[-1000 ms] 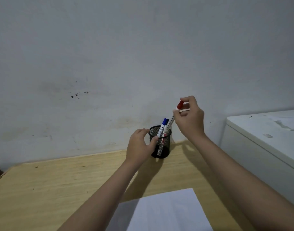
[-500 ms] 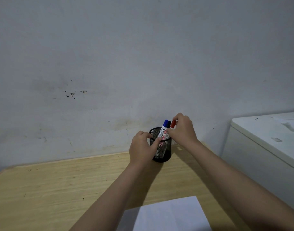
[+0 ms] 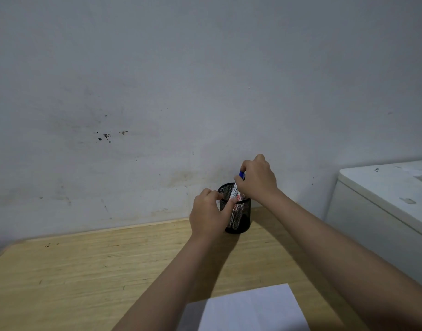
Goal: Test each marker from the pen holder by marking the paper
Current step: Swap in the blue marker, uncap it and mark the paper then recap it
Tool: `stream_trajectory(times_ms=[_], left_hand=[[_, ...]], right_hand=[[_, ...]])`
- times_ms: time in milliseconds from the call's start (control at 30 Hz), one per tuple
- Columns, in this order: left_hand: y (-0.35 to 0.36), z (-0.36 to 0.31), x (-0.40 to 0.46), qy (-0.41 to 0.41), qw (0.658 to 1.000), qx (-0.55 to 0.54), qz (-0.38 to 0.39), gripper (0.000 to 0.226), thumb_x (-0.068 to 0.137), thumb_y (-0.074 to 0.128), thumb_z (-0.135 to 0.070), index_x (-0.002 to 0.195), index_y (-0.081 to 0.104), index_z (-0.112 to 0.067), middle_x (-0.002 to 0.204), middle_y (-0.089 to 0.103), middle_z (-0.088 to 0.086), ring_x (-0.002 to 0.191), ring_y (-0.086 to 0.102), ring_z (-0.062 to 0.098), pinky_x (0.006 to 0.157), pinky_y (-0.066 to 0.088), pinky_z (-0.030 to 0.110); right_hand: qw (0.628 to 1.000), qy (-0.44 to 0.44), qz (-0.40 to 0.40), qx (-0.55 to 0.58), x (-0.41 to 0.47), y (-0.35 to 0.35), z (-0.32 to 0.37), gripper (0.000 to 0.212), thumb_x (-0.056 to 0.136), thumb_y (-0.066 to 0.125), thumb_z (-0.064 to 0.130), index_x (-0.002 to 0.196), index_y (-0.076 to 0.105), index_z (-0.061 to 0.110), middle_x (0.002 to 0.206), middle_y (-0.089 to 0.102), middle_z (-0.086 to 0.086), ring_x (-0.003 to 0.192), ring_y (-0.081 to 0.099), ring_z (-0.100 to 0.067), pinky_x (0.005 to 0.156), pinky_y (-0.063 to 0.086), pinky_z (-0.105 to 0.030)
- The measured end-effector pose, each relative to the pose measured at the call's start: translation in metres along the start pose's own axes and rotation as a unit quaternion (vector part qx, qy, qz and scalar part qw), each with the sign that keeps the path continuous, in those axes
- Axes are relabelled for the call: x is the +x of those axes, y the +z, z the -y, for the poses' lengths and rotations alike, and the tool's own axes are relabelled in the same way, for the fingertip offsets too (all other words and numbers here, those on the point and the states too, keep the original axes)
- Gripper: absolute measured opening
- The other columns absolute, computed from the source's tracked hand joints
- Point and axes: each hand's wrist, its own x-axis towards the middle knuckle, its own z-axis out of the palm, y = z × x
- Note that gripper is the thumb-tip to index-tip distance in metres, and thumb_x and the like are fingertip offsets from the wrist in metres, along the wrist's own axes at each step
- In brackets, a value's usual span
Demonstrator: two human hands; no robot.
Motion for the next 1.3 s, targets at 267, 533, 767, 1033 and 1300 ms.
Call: stream_trajectory(times_ms=[267, 533, 767, 1033, 1300], left_hand=[[-0.001, -0.007, -0.005, -0.004, 1.0, 0.022, -0.004, 0.038, 0.082, 0.059, -0.048, 0.091, 0.063, -0.011, 0.098, 0.063, 0.002, 0.098, 0.054, 0.022, 0.066, 0.049, 0.035], [-0.022, -0.033, -0.025, -0.05, 0.988, -0.13, 0.068, 0.03, 0.086, 0.058, -0.029, 0.115, 0.056, -0.02, 0.11, 0.061, 0.001, 0.104, 0.057, 0.021, 0.084, 0.047, 0.031], [-0.064, -0.077, -0.046, -0.109, 0.879, -0.458, 0.073, 0.019, 0.091, 0.056, -0.018, 0.103, 0.061, -0.032, 0.093, 0.072, 0.003, 0.09, 0.07, 0.019, 0.082, 0.054, 0.032], [-0.105, -0.099, -0.065, -0.085, 0.876, -0.474, 0.012, 0.02, 0.08, 0.064, 0.003, 0.079, 0.057, -0.016, 0.096, 0.068, 0.005, 0.074, 0.066, 0.002, 0.069, 0.052, 0.024], [-0.138, -0.094, -0.094, 0.035, 0.965, -0.257, 0.019, 0.031, 0.08, 0.062, -0.005, 0.08, 0.041, -0.028, 0.09, 0.072, -0.006, 0.069, 0.062, 0.002, 0.06, 0.045, 0.02]], right_hand=[[0.99, -0.055, 0.013, 0.13, -0.01, -0.008, 0.008, 0.012, 0.076, 0.062, 0.012, 0.079, 0.051, 0.011, 0.063, 0.051, 0.001, 0.061, 0.052, -0.022, 0.055, 0.043, -0.031], [0.968, -0.097, -0.146, 0.179, -0.035, -0.044, 0.011, 0.004, 0.08, 0.066, 0.014, 0.078, 0.068, 0.012, 0.073, 0.061, -0.007, 0.066, 0.056, -0.016, 0.062, 0.043, -0.026], [0.894, -0.087, -0.263, 0.352, -0.118, -0.07, 0.015, 0.008, 0.075, 0.075, 0.005, 0.079, 0.072, 0.012, 0.077, 0.068, -0.005, 0.071, 0.065, -0.01, 0.067, 0.053, -0.02], [0.892, -0.12, -0.19, 0.392, -0.171, -0.083, 0.024, 0.007, 0.075, 0.074, 0.004, 0.077, 0.073, 0.01, 0.081, 0.07, -0.003, 0.08, 0.067, -0.011, 0.072, 0.056, -0.031], [0.887, -0.016, -0.165, 0.431, -0.174, -0.105, 0.049, 0.014, 0.081, 0.071, 0.027, 0.088, 0.07, 0.015, 0.072, 0.064, -0.007, 0.061, 0.056, -0.006, 0.058, 0.045, -0.013]])
